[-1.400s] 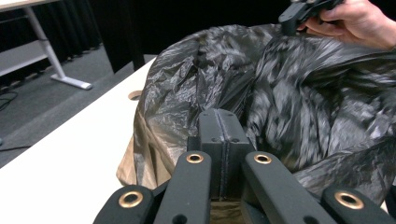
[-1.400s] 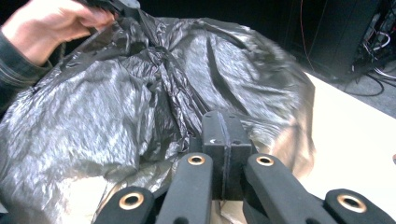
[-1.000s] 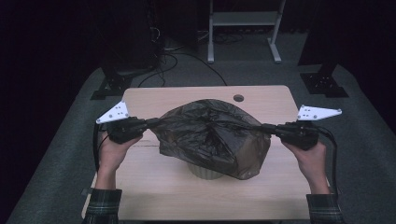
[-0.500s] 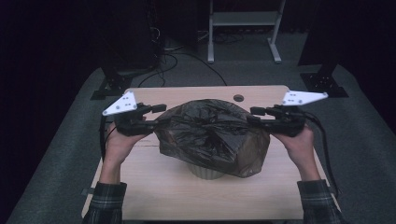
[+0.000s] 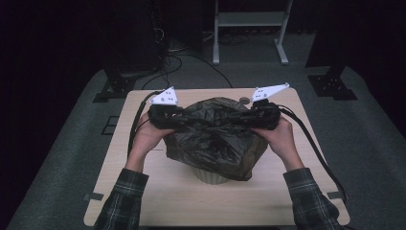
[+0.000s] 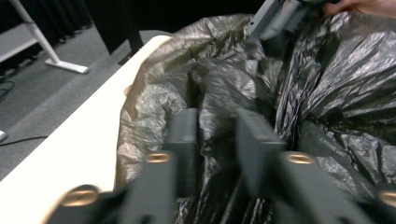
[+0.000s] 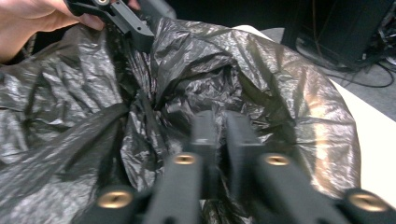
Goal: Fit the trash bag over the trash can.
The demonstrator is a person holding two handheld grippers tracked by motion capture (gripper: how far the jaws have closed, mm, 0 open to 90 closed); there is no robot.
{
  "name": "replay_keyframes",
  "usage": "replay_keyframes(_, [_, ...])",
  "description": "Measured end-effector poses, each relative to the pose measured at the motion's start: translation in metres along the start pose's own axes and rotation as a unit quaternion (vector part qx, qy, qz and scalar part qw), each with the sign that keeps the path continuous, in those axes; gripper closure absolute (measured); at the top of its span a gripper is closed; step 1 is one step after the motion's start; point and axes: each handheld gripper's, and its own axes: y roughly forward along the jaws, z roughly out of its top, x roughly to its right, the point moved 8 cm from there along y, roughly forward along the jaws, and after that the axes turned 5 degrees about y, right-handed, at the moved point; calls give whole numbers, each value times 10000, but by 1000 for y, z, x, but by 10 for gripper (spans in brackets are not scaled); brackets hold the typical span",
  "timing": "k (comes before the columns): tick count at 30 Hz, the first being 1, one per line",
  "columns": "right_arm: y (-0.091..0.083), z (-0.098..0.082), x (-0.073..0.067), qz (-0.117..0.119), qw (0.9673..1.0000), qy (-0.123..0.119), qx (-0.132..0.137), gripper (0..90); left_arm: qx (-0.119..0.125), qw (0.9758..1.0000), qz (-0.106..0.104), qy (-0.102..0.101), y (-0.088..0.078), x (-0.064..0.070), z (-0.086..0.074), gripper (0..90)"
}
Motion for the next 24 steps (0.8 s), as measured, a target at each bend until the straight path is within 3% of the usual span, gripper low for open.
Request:
replay_keyframes(2, [0,1,4,-92,9999,48,35,899,55,10000,18,-16,0,-2,0,881])
replay_keyframes(3, [-1,1,5,-123,9999,62,72,899,130,9999,60,-40,-1,-4,1,893])
replay_keyframes(8, [-14,6,23,-423,9979,225,432,900,374,9977,450,-342,-13,-26,-1,898])
replay_keyframes(11, [-23,6,38,-566,9952,452,655,900,400,9958,650,-502,-20,-39,-9,898])
replay_keyframes(13, [-27,3,48,-565,9942,578,711,900,490,9952,582,-612,-21,-44,-14,898])
replay_keyframes(15, [-26,0,52,-418,9935,718,774,900,368,9953,664,-595,-16,-46,-19,898])
replay_keyframes(17, [-23,-3,53,-513,9933,723,737,900,327,9949,670,-681,-10,-47,-22,897])
replay_keyframes(18, [-21,-4,53,-567,9933,705,720,854,440,9934,753,-751,-10,-48,-22,878])
replay_keyframes(19, [-21,-4,53,-550,9930,738,742,703,564,9919,816,-799,-12,-48,-21,744])
replay_keyframes(24, [-36,2,41,-590,9921,584,942,640,780,9896,1004,-669,-31,-39,-11,549])
